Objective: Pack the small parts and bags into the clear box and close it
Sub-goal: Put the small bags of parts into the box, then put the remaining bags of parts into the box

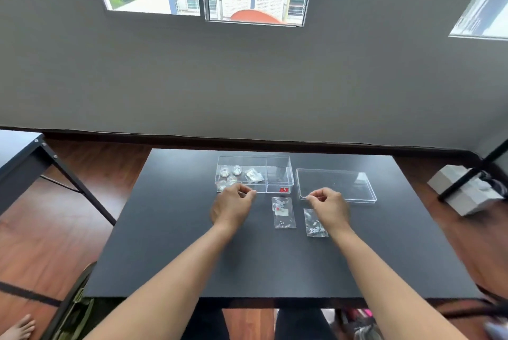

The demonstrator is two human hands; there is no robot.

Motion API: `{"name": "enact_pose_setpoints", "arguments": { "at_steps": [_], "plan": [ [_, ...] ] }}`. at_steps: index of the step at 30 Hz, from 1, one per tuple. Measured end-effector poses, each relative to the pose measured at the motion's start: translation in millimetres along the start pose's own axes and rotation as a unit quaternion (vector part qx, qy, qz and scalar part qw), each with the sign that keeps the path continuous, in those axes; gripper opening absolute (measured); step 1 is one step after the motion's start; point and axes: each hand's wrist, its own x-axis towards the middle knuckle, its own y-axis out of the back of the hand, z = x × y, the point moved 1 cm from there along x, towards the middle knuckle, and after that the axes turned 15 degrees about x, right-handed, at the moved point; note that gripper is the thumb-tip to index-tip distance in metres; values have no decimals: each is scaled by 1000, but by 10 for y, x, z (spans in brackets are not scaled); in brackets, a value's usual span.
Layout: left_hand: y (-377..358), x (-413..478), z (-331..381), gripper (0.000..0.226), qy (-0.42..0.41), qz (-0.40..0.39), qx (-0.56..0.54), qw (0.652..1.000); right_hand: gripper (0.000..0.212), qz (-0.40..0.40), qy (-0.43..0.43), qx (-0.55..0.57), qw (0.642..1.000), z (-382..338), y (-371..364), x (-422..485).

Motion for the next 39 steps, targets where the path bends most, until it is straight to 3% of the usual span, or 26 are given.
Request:
{"name": "enact_pose_setpoints", "arguments": {
  "at_steps": [2, 5, 8, 16, 21, 24, 28, 31, 39],
  "plan": [
    [-190, -49, 62, 26, -22, -13, 58, 998, 3, 1, -23, -45, 999, 158, 81, -43],
    [-399, -92, 180, 46, -37, -25, 162, 986, 38, -20, -53, -134, 989, 356, 163, -93],
    [-518, -84, 278, 50, -25, -28, 191, 981, 51, -18, -72, -153, 985, 427, 187, -125],
    [-629, -40, 475, 52, 5, -32, 196, 980, 49, -10, -68, -166, 984, 395, 161, -171],
    [-562, -18, 496, 29, 12, -58, 177, 983, 35, -20, -74, -172, 982, 380, 92, -158],
    [-532, -21, 482, 37, 2, -61, 166, 984, 22, -30, -65, -147, 987, 392, 75, -159],
    [-492, -29, 491, 53, -16, -89, 167, 982, 19, -28, -70, -87, 993, 414, 89, -168],
    [-459, -18, 484, 51, -12, -126, 158, 979, 8, -19, -78, -43, 996, 449, 104, -161],
    [-422, 1, 378, 27, -23, -139, 72, 987, 24, -13, -87, 83, 993, 528, 150, -73]
  ]
}}
